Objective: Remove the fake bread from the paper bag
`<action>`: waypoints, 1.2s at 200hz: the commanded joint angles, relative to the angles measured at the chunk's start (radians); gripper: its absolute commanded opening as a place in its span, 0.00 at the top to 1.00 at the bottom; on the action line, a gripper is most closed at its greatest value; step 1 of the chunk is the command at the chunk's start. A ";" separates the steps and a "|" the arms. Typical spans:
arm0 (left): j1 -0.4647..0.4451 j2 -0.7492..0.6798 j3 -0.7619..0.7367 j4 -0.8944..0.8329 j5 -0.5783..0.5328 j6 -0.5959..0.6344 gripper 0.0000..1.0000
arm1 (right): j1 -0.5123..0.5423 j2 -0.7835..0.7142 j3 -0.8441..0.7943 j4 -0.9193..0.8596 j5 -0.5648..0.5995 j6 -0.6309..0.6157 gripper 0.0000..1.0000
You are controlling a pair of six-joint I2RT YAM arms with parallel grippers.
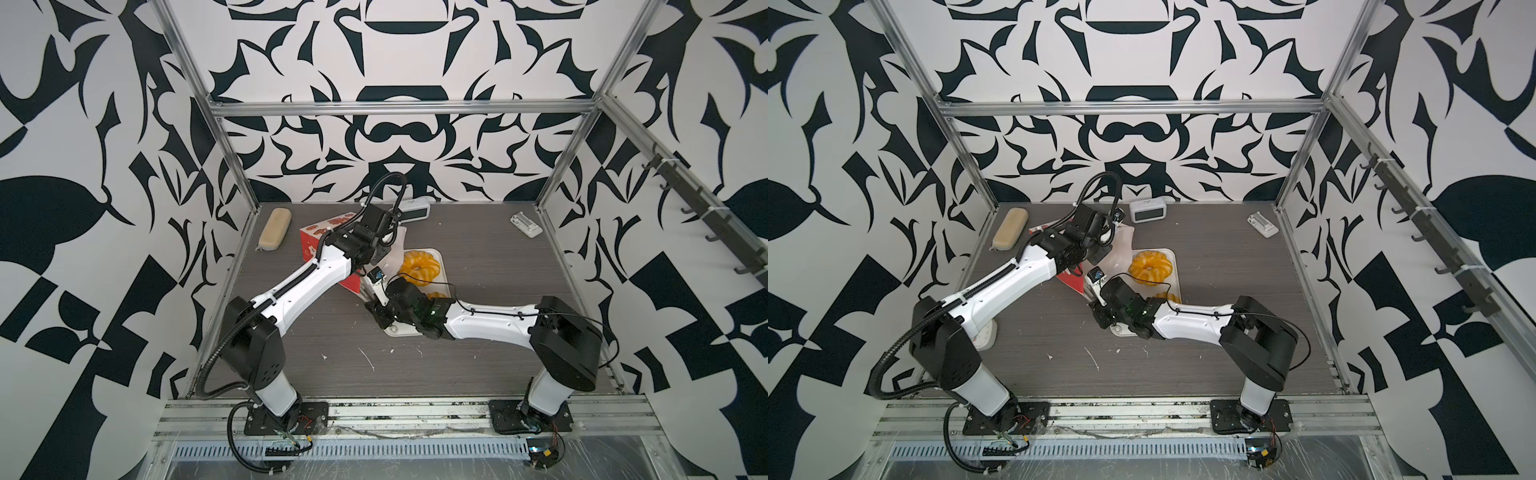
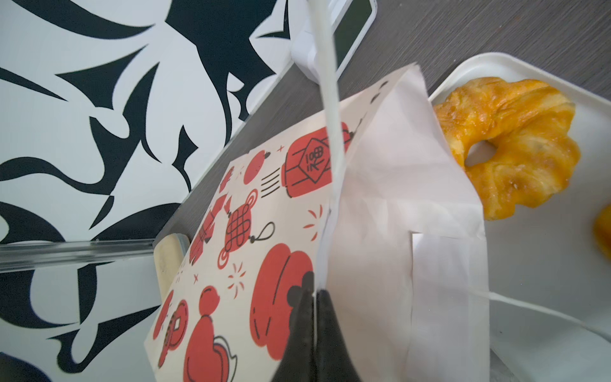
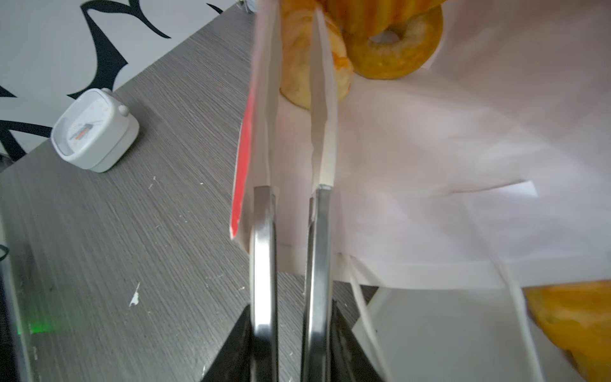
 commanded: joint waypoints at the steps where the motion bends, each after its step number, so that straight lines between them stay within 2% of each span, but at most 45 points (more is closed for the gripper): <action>1: -0.004 -0.132 -0.123 0.175 0.019 0.017 1.00 | 0.005 -0.060 0.014 -0.060 0.061 -0.020 0.65; 39: 0.002 -0.279 -0.339 0.320 0.040 0.036 1.00 | 0.006 -0.056 0.075 -0.247 0.101 0.005 0.66; 114: 0.004 -0.457 -0.602 0.492 0.140 0.013 1.00 | -0.010 -0.166 0.044 -0.351 0.112 0.081 0.67; 153: 0.008 -0.460 -0.666 0.575 0.138 0.022 1.00 | -0.034 -0.157 0.045 -0.360 0.025 0.142 0.66; 184: 0.026 -0.474 -0.692 0.611 0.191 0.007 1.00 | -0.049 -0.140 0.059 -0.329 -0.063 0.195 0.66; 240: 0.043 -0.503 -0.712 0.621 0.237 0.003 1.00 | -0.088 -0.113 0.084 -0.309 -0.237 0.205 0.61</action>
